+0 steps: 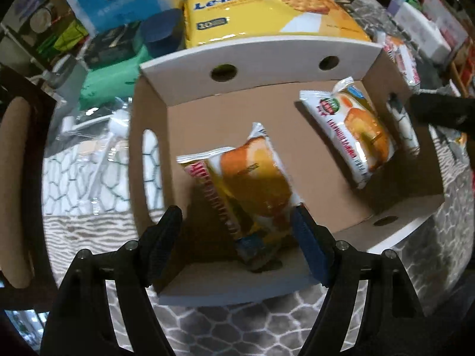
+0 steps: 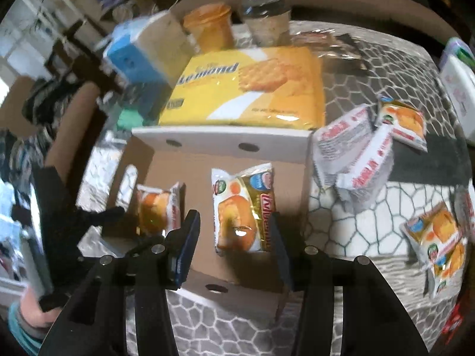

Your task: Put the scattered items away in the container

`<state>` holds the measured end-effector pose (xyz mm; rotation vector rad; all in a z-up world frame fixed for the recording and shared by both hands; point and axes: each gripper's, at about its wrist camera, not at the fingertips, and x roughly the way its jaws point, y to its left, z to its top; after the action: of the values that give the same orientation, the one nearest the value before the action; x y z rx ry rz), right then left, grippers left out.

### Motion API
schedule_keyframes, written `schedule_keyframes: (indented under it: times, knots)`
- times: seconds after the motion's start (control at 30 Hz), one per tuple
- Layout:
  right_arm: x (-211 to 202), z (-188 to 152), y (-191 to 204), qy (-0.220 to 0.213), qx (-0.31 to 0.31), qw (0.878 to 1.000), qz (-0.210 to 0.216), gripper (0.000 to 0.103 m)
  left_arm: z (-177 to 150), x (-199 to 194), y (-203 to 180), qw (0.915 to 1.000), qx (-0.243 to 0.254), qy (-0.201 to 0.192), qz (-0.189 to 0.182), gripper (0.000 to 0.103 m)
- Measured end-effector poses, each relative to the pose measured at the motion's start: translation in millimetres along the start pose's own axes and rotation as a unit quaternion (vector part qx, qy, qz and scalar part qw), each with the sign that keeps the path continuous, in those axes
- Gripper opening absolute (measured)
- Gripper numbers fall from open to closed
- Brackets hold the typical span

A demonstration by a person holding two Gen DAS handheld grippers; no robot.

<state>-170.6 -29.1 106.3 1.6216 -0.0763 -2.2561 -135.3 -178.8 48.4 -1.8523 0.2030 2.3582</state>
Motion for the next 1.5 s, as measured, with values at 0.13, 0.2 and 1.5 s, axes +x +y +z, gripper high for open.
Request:
schedule_keyframes:
  times: [0.13, 0.2, 1.5]
  knots:
    - [28, 5, 8, 0.029, -0.019, 0.999, -0.032, 0.05, 3, 5, -4, 0.9999, 0.011, -0.001, -0.01, 0.072]
    - [29, 6, 8, 0.03, -0.017, 0.999, -0.038, 0.05, 8, 10, -8, 0.9997, 0.021, 0.002, -0.012, 0.071]
    - [-36, -6, -44, -0.025, 0.036, 0.999, 0.026, 0.055, 55, 23, -58, 0.999, -0.007, 0.019, -0.041, 0.048]
